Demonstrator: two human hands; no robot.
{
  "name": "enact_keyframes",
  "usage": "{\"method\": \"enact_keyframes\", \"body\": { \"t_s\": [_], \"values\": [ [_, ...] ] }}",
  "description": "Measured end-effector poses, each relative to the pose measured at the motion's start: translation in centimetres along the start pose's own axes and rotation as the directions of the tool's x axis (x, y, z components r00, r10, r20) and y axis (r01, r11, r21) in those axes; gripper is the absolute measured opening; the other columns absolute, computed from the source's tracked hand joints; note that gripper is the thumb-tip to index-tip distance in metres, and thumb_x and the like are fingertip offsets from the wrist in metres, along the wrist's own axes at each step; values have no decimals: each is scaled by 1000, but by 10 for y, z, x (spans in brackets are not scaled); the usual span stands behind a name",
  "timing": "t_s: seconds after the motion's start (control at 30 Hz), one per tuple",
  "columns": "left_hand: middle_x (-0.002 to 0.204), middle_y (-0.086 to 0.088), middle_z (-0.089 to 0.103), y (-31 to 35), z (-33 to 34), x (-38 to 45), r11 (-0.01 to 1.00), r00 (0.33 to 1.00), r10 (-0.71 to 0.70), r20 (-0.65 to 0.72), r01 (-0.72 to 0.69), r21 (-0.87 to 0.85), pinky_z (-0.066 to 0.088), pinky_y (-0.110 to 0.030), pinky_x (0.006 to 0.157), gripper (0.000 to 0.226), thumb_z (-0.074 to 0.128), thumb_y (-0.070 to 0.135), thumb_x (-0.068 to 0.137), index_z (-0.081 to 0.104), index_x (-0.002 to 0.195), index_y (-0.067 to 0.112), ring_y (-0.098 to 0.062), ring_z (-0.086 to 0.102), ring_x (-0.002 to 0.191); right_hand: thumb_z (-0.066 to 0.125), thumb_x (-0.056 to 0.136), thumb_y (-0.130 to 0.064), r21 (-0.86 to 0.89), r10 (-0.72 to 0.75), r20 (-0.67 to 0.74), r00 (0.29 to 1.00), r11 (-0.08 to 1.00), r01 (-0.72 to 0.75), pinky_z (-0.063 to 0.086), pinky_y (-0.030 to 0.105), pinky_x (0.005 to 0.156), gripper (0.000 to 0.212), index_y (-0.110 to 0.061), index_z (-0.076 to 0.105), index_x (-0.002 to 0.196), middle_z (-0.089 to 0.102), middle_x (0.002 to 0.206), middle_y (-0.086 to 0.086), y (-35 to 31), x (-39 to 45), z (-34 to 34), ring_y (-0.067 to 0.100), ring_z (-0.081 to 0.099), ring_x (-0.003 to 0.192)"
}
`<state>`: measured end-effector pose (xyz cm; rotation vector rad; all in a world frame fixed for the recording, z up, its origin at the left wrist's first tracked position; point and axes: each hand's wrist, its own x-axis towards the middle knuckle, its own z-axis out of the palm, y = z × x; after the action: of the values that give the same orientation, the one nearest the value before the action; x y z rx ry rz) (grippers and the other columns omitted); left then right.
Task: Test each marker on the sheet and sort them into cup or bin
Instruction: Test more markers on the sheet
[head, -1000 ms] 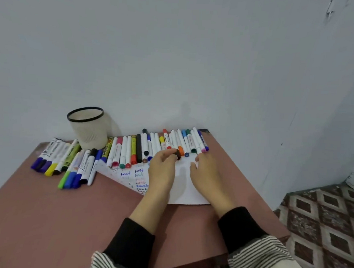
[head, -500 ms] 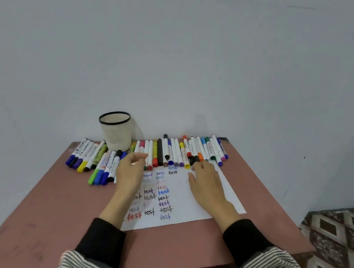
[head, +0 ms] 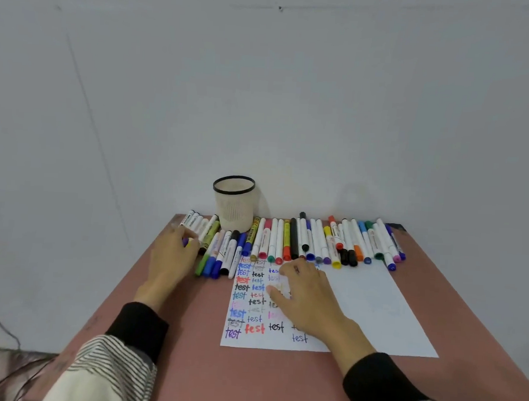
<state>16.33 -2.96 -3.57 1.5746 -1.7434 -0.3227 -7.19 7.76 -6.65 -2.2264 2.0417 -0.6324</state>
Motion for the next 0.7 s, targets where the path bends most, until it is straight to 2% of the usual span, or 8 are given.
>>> {"method": "enact_keyframes", "body": {
  "t_s": [0.13, 0.3, 0.47, 0.7],
  "values": [
    [103, 5, 61, 6, 12, -10, 979, 957, 185, 222, -199, 40, 46, -37, 83, 10, 61, 35, 89, 64, 80, 32, -16, 52, 100, 40, 97, -54, 7, 0, 2, 1000, 1000, 0, 30, 32, 105, 50, -21, 44, 135, 43, 132, -3, 2, 0, 1, 15, 38, 122],
    [118, 11, 53, 18, 23, -13, 909, 931, 294, 217, -343, 237, 35, -38, 97, 22, 56, 53, 89, 66, 87, 33, -18, 38, 117, 39, 97, -55, 2, 9, 8, 1000, 1000, -9, 31, 32, 105, 51, -22, 43, 136, 42, 134, -4, 2, 0, 2, 15, 38, 123],
    [130, 9, 46, 24, 30, -17, 838, 904, 303, 303, -404, 368, 28, -40, 104, 31, 52, 64, 85, 62, 90, 35, -21, 30, 127, 40, 97, -56, -4, 18, 12, 1000, 1000, -18, 31, 32, 106, 52, -22, 44, 136, 42, 134, -4, 2, 0, 2, 15, 38, 124],
    [130, 10, 48, 32, 28, -20, 815, 889, 288, 357, -423, 396, 27, -38, 103, 31, 54, 59, 86, 60, 73, 31, -20, 30, 126, 41, 97, -55, 2, 23, 11, 1000, 1000, -23, 30, 32, 106, 51, -22, 44, 136, 42, 134, -4, 1, -1, 0, 15, 37, 124]
  ]
}}
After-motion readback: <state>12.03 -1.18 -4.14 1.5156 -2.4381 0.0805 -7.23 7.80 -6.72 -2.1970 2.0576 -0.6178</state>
